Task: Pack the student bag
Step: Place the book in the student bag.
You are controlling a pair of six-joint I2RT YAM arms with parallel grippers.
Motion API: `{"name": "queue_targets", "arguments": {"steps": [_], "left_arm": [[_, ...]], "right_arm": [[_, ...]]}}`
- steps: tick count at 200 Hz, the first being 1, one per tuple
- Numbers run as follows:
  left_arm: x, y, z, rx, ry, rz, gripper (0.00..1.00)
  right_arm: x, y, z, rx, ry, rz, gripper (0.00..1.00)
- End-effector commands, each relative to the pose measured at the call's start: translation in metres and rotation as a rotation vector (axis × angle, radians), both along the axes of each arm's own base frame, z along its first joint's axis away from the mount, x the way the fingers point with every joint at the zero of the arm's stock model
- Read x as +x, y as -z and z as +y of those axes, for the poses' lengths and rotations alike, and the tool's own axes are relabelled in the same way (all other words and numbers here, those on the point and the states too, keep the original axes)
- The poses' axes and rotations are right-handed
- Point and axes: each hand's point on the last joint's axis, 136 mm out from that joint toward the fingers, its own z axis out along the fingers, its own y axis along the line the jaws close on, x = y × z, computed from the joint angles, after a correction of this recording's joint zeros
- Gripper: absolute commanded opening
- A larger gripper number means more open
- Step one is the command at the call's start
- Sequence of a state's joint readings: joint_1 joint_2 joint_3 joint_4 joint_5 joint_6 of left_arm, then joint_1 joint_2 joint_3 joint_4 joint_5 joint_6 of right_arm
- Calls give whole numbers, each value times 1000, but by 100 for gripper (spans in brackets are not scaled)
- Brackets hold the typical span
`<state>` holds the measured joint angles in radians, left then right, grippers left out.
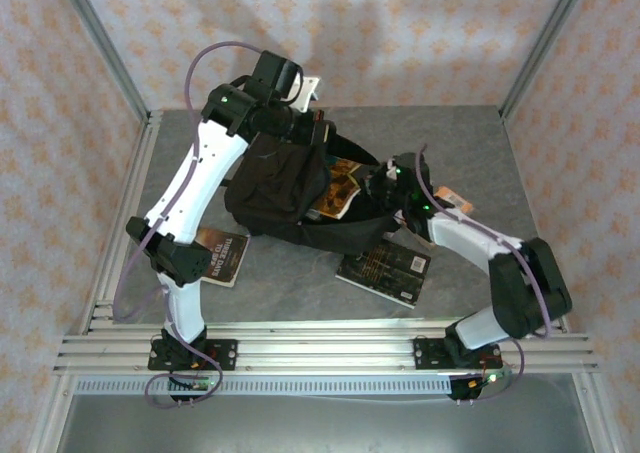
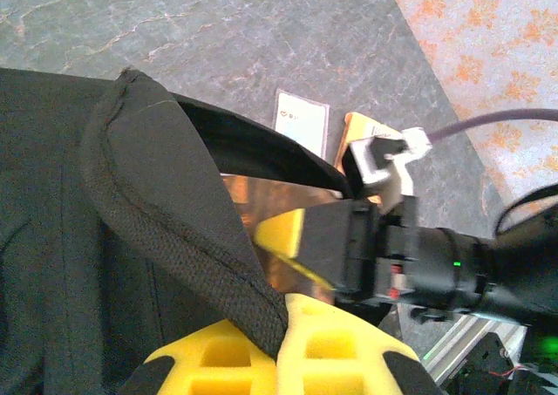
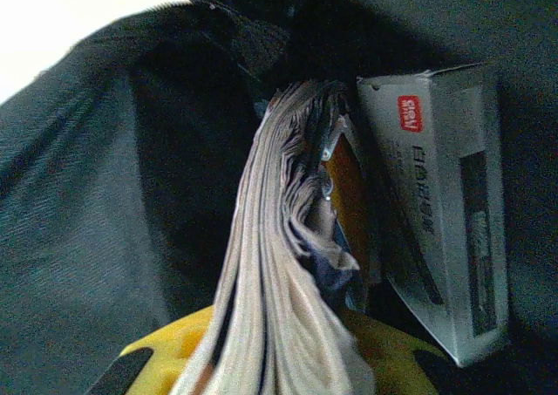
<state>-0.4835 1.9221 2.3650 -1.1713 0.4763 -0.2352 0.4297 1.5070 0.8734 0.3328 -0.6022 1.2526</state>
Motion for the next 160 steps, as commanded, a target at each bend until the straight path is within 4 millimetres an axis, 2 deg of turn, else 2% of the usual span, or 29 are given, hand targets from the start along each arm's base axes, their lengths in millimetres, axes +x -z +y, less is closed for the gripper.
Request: {"name": "queue_targets", "arguments": {"steps": [1,33,55,64,81,96,116,138,160], "left_arm": [[8,-35,-12,-83,48,-111,0],[13,-33,-11,-93,46,-106,0],[17,-29,-7,-93,36,-95,0],[20,-28,-4,-93,25,-92,0],[28,-24,3,-96,1,-82,0],[36,-20,13,-87,-30,-76,0],[47,-13,24,-86,-64,-61,0],[58,-4,32,-93,-90,-46,0],[65,8,36,-67,-111,-35,0]], "right_arm": [[22,-41,33,43,-40,-160,0],[49,-10,70,-15,-45,-122,0],[62,17,86,-69,-30,-91,6],[66,26,91,-92,-28,-80,14],[70,37,98,-147,-55,-64,45],[70,36,94,-217,-64,-77,65],[64,24,78,-339,-61,-126,82],[55,7,56,-474,-62,-179,91],[44,-2,34,-620,-76,-202,92]]}}
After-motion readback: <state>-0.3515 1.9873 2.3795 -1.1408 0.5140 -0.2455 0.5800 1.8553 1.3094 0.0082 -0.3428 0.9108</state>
